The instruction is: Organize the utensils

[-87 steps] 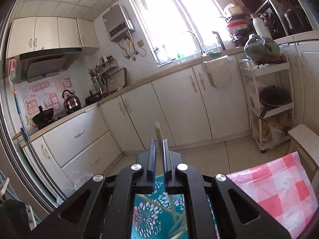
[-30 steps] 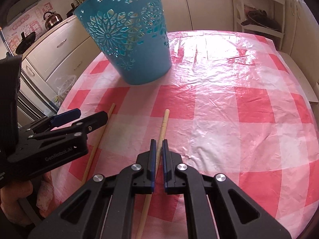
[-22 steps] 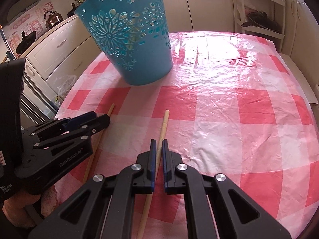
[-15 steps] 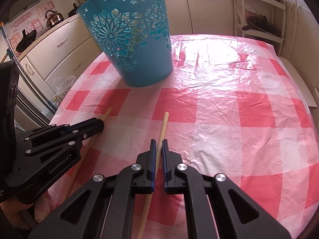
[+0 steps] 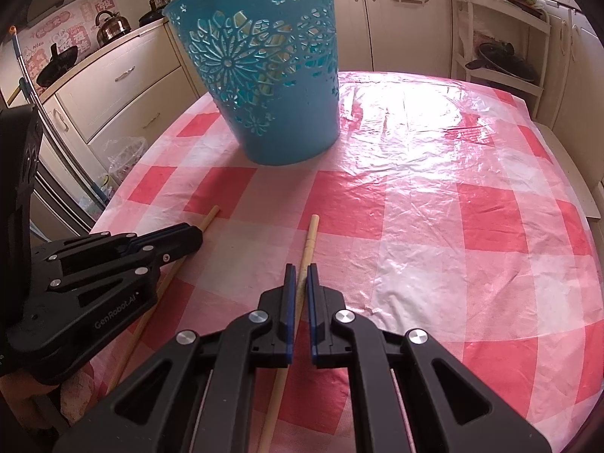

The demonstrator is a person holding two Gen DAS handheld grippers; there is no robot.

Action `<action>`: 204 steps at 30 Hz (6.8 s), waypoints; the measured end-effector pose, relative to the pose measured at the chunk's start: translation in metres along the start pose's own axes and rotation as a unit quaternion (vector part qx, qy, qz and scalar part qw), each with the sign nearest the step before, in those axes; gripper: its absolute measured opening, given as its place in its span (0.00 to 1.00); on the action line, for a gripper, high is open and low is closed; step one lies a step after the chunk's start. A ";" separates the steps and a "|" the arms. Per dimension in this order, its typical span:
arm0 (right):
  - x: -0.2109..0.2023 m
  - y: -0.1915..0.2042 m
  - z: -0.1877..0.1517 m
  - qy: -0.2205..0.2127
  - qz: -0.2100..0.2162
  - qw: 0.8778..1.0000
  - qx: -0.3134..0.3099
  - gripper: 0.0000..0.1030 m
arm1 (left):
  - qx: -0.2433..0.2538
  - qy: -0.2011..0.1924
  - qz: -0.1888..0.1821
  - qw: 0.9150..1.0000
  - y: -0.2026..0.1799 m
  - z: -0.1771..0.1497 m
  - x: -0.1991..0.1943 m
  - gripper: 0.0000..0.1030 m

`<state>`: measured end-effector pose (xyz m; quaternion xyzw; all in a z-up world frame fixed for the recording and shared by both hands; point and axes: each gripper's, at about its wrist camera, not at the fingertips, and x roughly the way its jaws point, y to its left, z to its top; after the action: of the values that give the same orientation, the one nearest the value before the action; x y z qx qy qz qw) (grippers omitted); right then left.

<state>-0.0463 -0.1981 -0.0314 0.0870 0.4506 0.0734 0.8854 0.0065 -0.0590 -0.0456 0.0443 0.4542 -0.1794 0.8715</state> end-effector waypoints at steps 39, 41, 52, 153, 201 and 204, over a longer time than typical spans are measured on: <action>0.001 -0.008 0.000 0.000 0.017 1.000 0.014 0.06 | -0.112 -0.180 -0.176 0.961 0.061 0.046 -0.150 0.04; 0.001 -0.008 0.001 0.000 0.017 1.000 0.014 0.06 | -0.118 -0.194 -0.185 0.956 0.062 0.058 -0.159 0.04; 0.000 -0.016 0.001 0.002 0.031 0.999 0.026 0.06 | -0.128 -0.307 -0.164 0.929 0.043 0.181 -0.157 0.04; -0.094 0.028 0.209 -0.408 0.023 0.910 0.062 0.06 | -0.239 -0.206 0.036 0.948 0.154 0.091 -0.100 0.78; -0.258 0.063 -0.001 -0.153 -0.027 0.986 0.065 0.93 | -0.094 -0.105 0.040 0.989 0.002 -0.046 -0.298 0.93; -0.266 0.070 -0.018 -0.149 -0.025 0.986 0.076 0.93 | -0.095 -0.120 0.054 0.987 0.000 -0.059 -0.311 0.93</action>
<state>-0.2195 -0.1838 0.1826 0.1522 0.3199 0.0027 0.9351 -0.2019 0.0396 0.1715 -0.0355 0.3585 -0.0921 0.9283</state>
